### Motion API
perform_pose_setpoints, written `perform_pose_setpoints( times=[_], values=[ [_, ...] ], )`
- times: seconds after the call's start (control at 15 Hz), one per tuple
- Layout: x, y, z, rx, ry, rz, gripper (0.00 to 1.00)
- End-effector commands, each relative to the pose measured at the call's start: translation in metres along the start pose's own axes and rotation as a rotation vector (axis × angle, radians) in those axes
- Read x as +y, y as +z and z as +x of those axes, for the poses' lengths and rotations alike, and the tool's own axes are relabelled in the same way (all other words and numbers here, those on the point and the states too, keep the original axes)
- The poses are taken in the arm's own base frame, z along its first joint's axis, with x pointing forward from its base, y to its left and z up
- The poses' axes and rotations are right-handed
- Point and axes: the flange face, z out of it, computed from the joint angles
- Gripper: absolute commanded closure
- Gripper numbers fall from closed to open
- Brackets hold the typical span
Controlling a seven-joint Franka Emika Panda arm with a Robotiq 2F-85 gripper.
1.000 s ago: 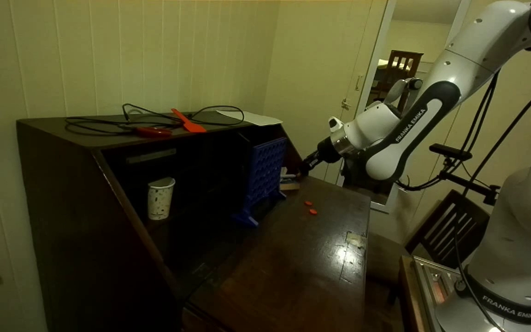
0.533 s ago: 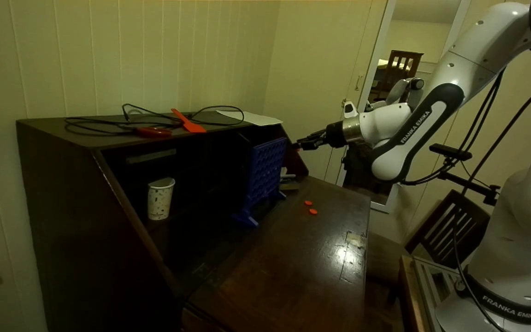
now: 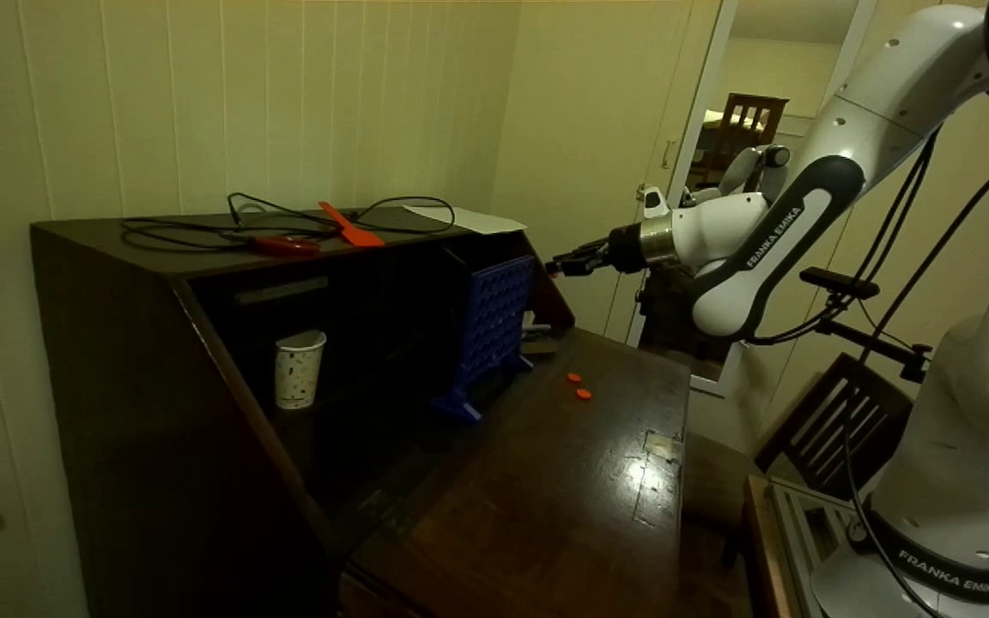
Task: Put the left orange disc in the blue board
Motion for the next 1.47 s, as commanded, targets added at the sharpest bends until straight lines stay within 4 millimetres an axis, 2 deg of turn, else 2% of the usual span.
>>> perform_pose_setpoints(
  times=[0.0, 0.6, 1.4],
  values=[
    [-0.008, 0.005, 0.001, 0.064, 0.016, 0.03, 0.9],
    [-0.019, 0.018, -0.003, 0.198, 0.055, 0.068, 0.9],
    [-0.026, 0.039, 0.014, 0.272, 0.019, 0.09, 0.9]
  ],
)
